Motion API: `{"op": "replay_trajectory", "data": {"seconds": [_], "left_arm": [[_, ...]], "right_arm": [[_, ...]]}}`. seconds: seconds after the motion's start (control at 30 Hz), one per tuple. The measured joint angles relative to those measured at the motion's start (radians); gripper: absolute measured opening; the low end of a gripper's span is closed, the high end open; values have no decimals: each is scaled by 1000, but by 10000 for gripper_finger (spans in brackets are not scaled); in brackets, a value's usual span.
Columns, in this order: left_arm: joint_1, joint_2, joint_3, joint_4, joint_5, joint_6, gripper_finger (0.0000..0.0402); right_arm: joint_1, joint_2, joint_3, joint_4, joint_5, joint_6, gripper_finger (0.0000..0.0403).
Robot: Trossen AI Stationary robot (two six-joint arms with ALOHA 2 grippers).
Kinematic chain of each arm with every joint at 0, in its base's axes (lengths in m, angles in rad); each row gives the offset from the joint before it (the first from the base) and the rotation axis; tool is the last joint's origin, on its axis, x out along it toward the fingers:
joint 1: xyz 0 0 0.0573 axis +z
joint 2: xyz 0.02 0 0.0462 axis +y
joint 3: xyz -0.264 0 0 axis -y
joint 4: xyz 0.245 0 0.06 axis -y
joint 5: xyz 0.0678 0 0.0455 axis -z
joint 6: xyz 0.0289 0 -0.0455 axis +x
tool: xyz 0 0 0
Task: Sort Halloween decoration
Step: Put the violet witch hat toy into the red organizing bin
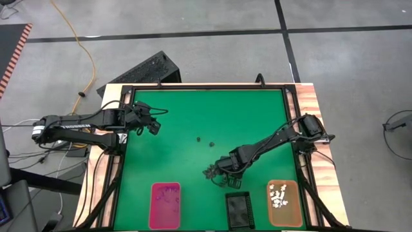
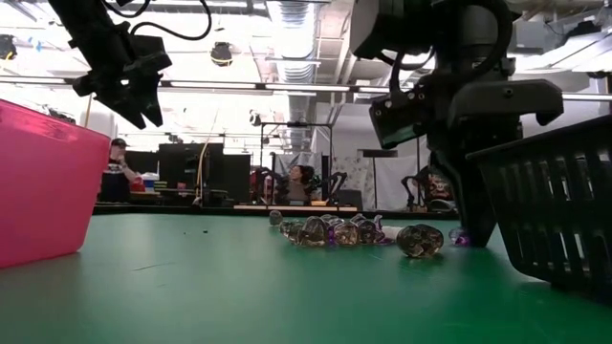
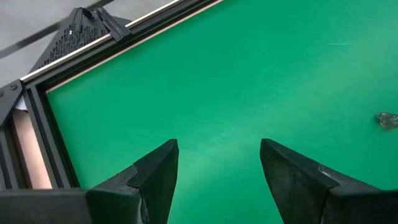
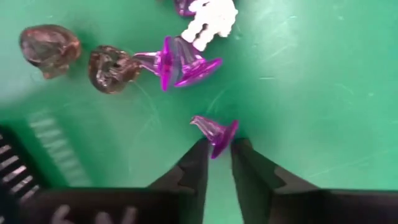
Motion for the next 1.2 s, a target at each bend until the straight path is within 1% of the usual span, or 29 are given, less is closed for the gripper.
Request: {"op": "replay_trajectory", "data": {"seconds": [0.13, 0.2, 0.47, 0.8, 0.9, 1.2], "left_arm": [[0, 0, 0, 0, -12, 2, 219], [0, 0, 0, 0, -19, 2, 219], [0, 0, 0, 0, -24, 2, 219], [0, 0, 0, 0, -24, 1, 219], [0, 0, 0, 1, -20, 1, 219], [0, 0, 0, 1, 4, -11, 219]], "right_arm": [[-7, 0, 0, 5, -7, -2, 28], [-6, 0, 0, 8, -12, -3, 14], [-6, 8, 40, -9, -8, -10, 16], [-6, 7, 218, -13, 1, -42, 14], [-6, 6, 255, 57, 7, -66, 14], [-15, 18, 272, 411, 13, -123, 14]]}}
